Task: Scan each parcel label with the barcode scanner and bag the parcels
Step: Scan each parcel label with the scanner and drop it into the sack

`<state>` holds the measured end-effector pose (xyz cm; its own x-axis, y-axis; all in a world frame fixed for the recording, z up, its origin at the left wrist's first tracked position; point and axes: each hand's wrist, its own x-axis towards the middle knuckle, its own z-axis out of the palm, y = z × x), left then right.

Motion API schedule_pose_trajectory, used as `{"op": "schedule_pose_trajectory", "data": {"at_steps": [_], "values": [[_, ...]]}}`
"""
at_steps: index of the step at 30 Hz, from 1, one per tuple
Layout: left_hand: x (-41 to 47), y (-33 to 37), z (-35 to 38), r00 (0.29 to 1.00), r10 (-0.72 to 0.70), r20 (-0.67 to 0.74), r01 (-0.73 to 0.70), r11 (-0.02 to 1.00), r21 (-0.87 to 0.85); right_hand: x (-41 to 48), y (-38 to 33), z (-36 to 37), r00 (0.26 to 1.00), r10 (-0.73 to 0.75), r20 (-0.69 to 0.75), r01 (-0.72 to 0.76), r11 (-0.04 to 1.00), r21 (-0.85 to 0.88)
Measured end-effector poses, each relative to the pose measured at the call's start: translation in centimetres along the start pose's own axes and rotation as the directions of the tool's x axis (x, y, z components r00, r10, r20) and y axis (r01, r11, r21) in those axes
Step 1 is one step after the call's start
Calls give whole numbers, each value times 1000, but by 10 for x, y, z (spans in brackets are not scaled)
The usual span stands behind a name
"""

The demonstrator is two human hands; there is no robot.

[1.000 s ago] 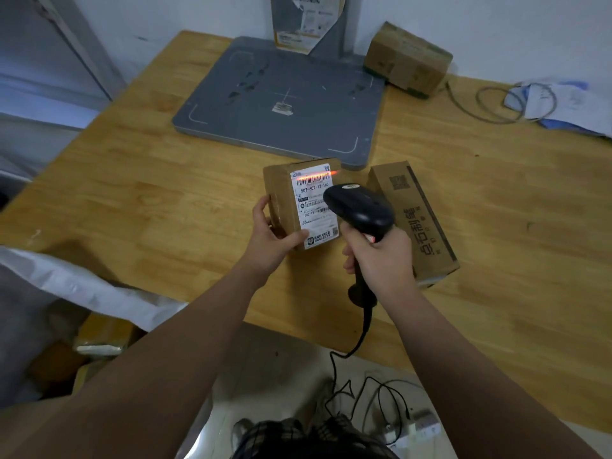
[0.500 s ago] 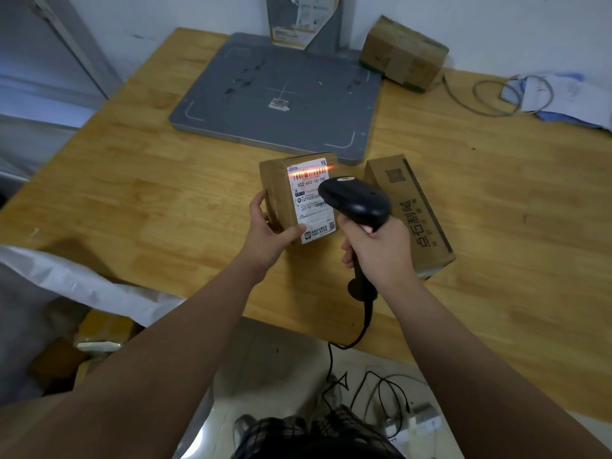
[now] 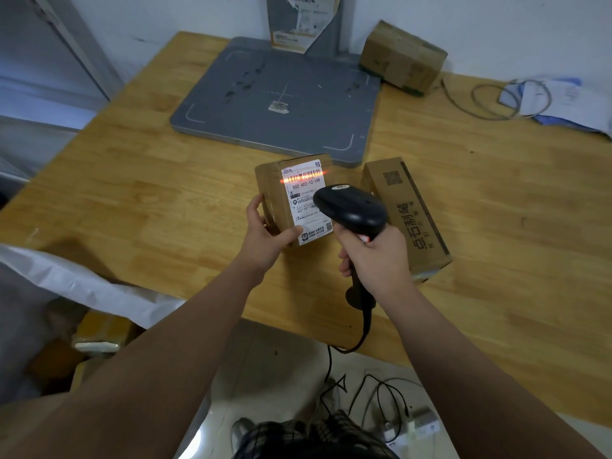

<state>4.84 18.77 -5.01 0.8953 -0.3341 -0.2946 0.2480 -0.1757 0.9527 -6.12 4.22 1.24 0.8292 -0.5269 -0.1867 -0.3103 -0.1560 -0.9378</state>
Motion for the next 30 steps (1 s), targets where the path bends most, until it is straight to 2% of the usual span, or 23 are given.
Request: {"op": "schedule_pose_trajectory", "data": {"at_steps": [14,21,26,30], "values": [[0,-2,0,1000,2,-18,-2,1000,-1,-5,-2,-6,1000,-19,18,19,1000,-4],[-12,-1,-15,989,76,-124,-77,997,0,-13,-10,0,999,-36,12,36,999,1],[-31,4,-47,988,99,-122,-98,995,10,-33,-22,29,988,-67,139,62,997,44],[-63,2,-85,978,118,-174,-116,993,19,-63,-30,75,966,-99,240,74,991,109]]}}
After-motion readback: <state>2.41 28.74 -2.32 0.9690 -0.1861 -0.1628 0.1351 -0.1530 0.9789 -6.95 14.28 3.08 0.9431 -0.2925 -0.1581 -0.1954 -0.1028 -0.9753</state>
